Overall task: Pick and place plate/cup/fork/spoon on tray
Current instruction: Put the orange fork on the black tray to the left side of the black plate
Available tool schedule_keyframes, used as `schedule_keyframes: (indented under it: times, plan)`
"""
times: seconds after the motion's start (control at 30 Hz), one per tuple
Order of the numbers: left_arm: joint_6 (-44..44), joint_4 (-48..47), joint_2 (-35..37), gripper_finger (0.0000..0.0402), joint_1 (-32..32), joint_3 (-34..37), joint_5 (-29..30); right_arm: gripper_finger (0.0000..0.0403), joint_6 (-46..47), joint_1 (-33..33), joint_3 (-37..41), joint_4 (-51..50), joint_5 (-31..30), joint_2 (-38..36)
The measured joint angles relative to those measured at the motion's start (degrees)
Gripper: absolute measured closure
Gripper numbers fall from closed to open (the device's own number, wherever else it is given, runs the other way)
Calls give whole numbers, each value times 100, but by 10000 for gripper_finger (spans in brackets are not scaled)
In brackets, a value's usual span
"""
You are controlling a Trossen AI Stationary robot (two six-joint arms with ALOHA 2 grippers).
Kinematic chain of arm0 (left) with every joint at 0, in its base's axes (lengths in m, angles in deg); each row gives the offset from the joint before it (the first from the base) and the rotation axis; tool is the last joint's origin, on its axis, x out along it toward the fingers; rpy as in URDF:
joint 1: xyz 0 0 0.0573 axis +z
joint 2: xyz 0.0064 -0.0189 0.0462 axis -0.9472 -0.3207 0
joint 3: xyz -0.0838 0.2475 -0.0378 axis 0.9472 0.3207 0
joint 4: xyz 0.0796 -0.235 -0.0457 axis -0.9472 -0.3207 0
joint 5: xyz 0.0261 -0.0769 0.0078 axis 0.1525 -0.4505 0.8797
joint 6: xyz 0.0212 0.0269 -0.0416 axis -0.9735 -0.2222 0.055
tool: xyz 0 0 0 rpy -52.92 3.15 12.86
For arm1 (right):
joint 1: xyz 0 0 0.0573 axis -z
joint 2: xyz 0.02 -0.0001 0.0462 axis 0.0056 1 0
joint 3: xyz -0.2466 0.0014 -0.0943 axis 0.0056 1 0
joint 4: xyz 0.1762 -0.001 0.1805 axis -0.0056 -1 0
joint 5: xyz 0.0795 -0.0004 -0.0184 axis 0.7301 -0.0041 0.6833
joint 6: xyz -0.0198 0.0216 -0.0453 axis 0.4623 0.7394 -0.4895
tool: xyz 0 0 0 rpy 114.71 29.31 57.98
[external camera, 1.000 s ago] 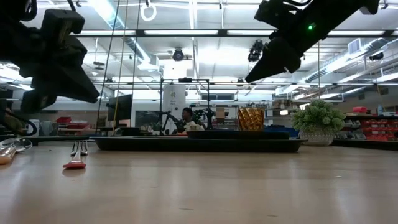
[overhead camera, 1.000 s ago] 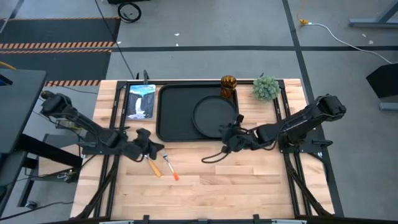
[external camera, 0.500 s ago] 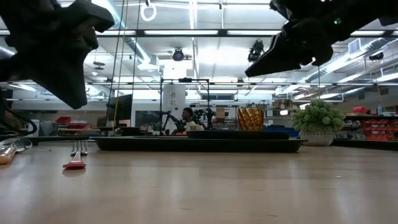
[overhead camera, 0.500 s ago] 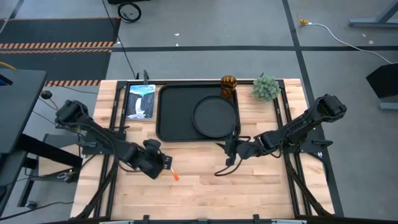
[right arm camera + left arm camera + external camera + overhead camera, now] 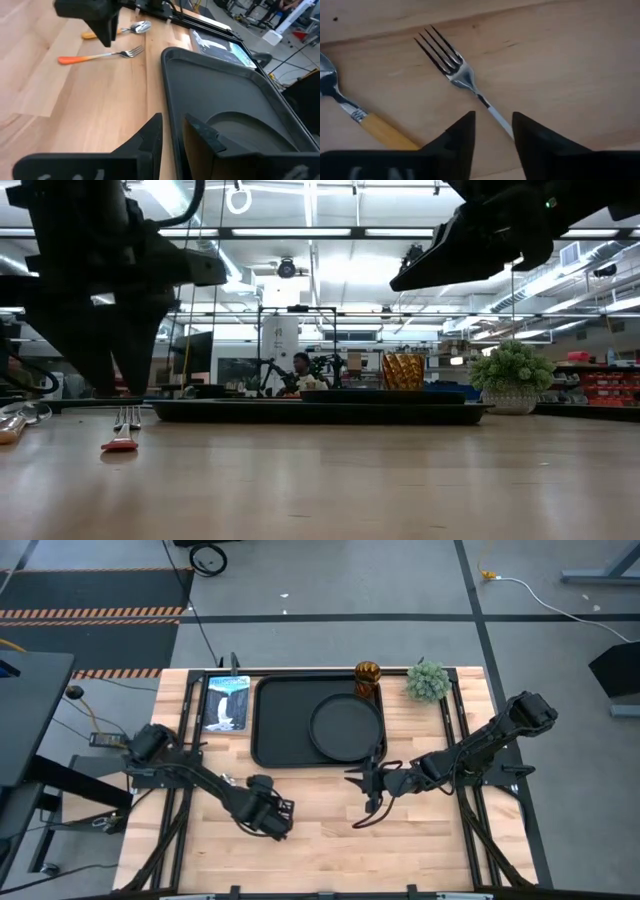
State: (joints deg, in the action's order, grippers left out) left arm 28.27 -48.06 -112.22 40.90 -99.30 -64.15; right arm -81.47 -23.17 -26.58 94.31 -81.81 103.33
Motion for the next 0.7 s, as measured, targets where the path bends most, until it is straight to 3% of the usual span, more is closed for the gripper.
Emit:
schedule_keyframes:
  times: [0.13, 0.23, 0.7]
  plan:
    - [243, 22, -32, 225, 9, 3, -26, 322, 84, 2, 0, 15, 236, 0]
    - [462, 115, -32, 218, 31, 91, -155, 322, 102, 2, 0, 37, 402, 2]
    - [550, 572, -372, 269, 223, 225, -410, 322, 169, -2, 0, 292, 734, 2]
